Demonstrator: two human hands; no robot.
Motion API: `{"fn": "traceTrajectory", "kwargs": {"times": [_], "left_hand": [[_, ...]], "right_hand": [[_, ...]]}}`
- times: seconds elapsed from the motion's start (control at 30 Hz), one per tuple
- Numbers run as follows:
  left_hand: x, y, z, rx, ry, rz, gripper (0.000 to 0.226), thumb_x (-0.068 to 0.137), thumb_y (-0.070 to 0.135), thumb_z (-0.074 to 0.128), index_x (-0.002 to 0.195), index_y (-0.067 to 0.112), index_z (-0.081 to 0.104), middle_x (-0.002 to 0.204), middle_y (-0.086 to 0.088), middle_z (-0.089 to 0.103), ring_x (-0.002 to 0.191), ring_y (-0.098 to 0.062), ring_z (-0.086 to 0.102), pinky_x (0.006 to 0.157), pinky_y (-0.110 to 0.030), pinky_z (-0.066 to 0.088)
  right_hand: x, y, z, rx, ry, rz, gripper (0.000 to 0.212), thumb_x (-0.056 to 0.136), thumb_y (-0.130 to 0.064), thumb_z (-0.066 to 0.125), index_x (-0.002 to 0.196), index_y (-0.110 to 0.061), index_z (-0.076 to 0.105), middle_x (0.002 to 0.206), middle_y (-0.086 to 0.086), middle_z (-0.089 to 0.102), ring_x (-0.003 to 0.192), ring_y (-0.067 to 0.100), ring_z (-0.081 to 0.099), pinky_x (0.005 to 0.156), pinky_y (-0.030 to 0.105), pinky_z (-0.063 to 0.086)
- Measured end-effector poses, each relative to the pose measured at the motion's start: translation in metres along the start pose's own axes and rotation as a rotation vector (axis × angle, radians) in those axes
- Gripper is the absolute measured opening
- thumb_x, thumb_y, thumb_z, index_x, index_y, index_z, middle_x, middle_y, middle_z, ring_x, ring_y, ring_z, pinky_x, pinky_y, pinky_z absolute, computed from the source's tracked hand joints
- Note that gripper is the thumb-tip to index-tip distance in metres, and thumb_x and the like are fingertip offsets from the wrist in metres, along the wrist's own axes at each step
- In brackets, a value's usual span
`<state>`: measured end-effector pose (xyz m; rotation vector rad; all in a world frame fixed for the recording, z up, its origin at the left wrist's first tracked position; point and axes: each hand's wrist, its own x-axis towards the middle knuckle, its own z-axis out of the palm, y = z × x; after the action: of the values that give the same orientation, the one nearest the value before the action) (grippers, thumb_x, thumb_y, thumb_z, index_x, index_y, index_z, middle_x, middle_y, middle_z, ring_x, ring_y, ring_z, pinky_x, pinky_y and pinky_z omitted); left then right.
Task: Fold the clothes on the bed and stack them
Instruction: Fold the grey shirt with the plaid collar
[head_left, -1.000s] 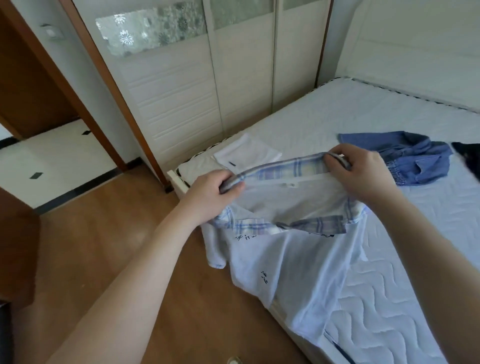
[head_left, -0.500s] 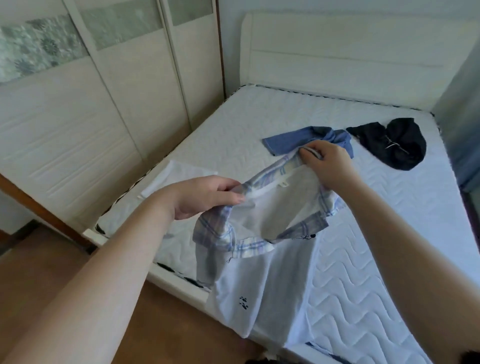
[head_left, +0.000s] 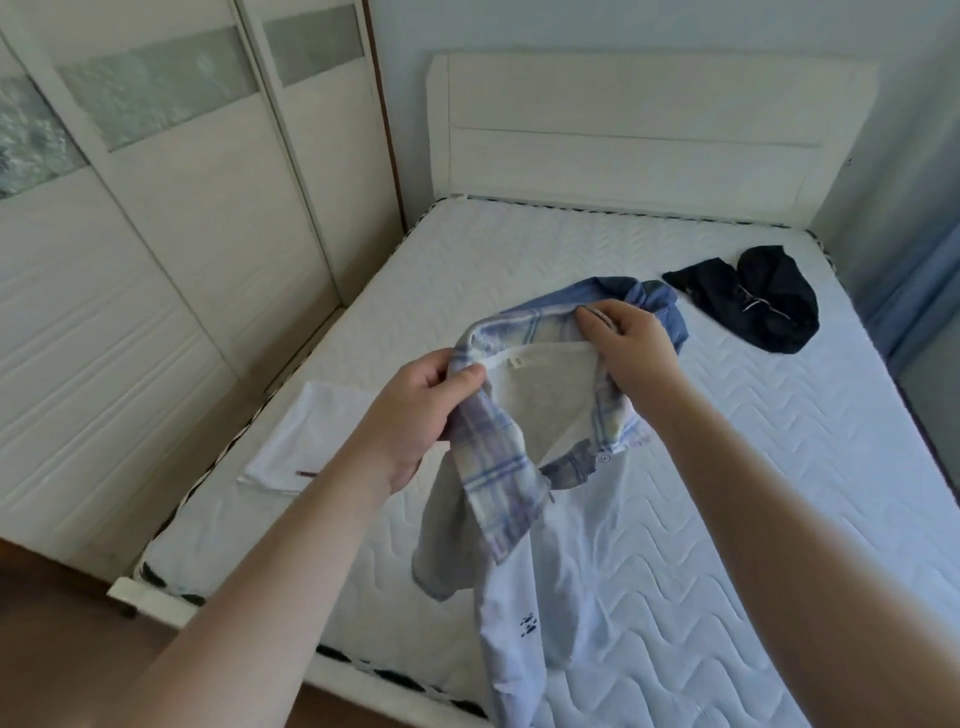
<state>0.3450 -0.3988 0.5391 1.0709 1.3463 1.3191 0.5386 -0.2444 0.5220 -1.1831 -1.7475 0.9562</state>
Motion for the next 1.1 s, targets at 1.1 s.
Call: {"fn": "traceTrajectory", "kwargs": {"times": [1.1], "left_hand": [[0.1, -0.018, 0.066, -0.35, -0.12, -0.248, 0.018, 0.091, 0.008, 0.058, 0.096, -0.004, 0.07, 0.089, -0.02, 0.073, 0.077, -0.025, 0.073, 0.058, -0.026, 0.056]], "right_hand": [[-0.076, 0.024, 0.058, 0.044, 0.375, 0.363, 0.02, 0.098, -0.019, 0.05, 0.088, -0.006, 0.061, 0.074, 0.0, 0.057, 0.068, 0.012, 0.05, 0.065, 0.031, 0.039]]}}
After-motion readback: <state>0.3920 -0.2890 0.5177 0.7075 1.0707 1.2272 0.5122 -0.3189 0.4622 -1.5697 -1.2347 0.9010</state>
